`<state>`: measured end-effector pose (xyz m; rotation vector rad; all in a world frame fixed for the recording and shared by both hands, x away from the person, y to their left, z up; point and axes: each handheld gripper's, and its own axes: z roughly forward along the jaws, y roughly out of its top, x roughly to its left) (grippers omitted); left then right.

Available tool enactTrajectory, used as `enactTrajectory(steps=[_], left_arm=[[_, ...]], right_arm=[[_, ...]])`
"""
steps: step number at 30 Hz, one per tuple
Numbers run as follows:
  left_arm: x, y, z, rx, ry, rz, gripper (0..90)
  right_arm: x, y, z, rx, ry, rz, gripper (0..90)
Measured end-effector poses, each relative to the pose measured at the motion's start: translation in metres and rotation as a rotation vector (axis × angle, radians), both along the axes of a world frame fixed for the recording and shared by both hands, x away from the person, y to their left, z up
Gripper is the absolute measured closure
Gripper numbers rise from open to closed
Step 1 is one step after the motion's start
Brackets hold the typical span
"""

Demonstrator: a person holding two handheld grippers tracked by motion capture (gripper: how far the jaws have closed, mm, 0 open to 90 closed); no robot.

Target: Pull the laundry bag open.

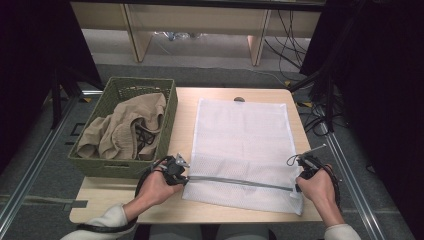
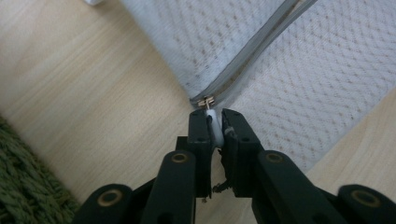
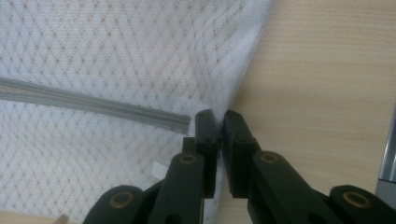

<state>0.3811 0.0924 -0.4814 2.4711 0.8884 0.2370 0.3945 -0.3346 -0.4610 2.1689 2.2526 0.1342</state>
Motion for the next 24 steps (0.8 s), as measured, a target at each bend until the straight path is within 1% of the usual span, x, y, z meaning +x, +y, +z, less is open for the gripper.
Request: enactTrajectory(steps=[1, 2, 3, 4, 5, 6, 7, 8, 9, 10, 11, 12, 13, 14, 15, 16, 17, 18, 19, 20, 21, 22, 23, 24], left_arm=[[0.000, -0.001, 0.001, 0.009, -0.007, -0.012, 78.4], [-0.001, -0.003, 0.001, 0.012, -0.020, -0.011, 77.4], [-0.002, -0.005, 0.003, 0.025, -0.041, -0.024, 77.4], [-0.002, -0.006, 0.003, 0.025, -0.051, -0.023, 77.5], [-0.003, -0.007, 0.005, 0.030, -0.056, -0.034, 77.4], [-0.004, -0.008, 0.006, 0.027, -0.064, -0.038, 77.3], [-0.005, -0.009, 0.006, 0.011, -0.065, -0.033, 76.9], [-0.005, -0.010, 0.007, 0.002, -0.083, -0.038, 76.8], [-0.006, -0.011, 0.008, -0.007, -0.087, -0.032, 76.6], [-0.007, -0.012, 0.009, -0.010, -0.101, -0.042, 76.2], [-0.008, -0.013, 0.010, -0.019, -0.105, -0.051, 75.9], [-0.008, -0.014, 0.010, -0.024, -0.107, -0.046, 75.9], [-0.008, -0.015, 0.010, -0.041, -0.114, -0.066, 75.9], [-0.008, -0.016, 0.010, -0.055, -0.102, -0.080, 75.9], [-0.007, -0.017, 0.009, -0.065, -0.105, -0.103, 75.6], [-0.007, -0.019, 0.006, -0.102, -0.071, -0.113, 74.8], [-0.006, -0.020, 0.004, -0.107, -0.050, -0.121, 73.8], [-0.002, -0.018, 0.002, -0.092, -0.034, -0.138, 73.8], [0.000, -0.018, -0.002, -0.087, -0.031, -0.132, 73.7], [0.003, -0.017, -0.005, -0.094, -0.028, -0.138, 73.6], [0.005, -0.016, -0.007, -0.111, -0.025, -0.137, 73.7], [0.007, -0.013, -0.007, -0.116, -0.002, -0.149, 73.8], [0.007, -0.013, -0.007, -0.122, 0.005, -0.147, 73.9], [0.007, -0.012, -0.006, -0.119, -0.016, -0.162, 73.9]], right_arm=[[0.000, 0.000, 0.000, -0.001, 0.002, 0.006, 86.4], [0.000, 0.000, 0.000, -0.001, -0.002, 0.015, 86.3], [0.000, 0.001, 0.000, -0.003, -0.004, 0.017, 86.4], [-0.001, 0.006, 0.001, 0.007, 0.008, -0.038, 86.3], [-0.001, 0.007, 0.000, 0.003, -0.020, -0.052, 86.3], [-0.002, 0.006, 0.000, -0.003, -0.022, -0.025, 86.3], [-0.002, 0.007, -0.001, 0.001, -0.032, -0.035, 86.3], [-0.002, 0.005, -0.001, -0.008, -0.029, -0.008, 86.3], [-0.002, 0.005, -0.001, -0.006, -0.028, -0.009, 86.3], [-0.002, 0.003, -0.002, -0.004, -0.039, 0.009, 86.3], [-0.001, 0.004, 0.000, 0.008, -0.029, 0.001, 86.3], [0.000, 0.003, 0.002, 0.007, 0.006, 0.015, 86.2], [-0.001, 0.004, 0.001, 0.001, -0.003, 0.011, 86.2], [0.000, 0.004, 0.002, 0.003, 0.008, 0.015, 86.2], [0.000, 0.006, 0.001, 0.004, 0.006, 0.004, 86.2], [0.000, 0.005, 0.000, 0.002, -0.009, 0.017, 86.2], [0.000, 0.006, -0.001, 0.004, -0.016, 0.016, 86.1], [0.000, 0.009, 0.001, 0.016, -0.004, -0.022, 86.0], [-0.002, 0.009, 0.001, 0.003, -0.013, -0.009, 85.9], [-0.001, 0.012, 0.000, 0.010, -0.020, -0.049, 85.8], [-0.001, 0.010, 0.001, 0.010, -0.017, -0.027, 85.8], [-0.002, 0.008, 0.001, 0.004, -0.013, 0.003, 85.6], [-0.002, 0.007, 0.000, 0.003, -0.014, 0.006, 85.3], [-0.001, 0.006, 0.002, 0.008, 0.003, 0.015, 84.9]])
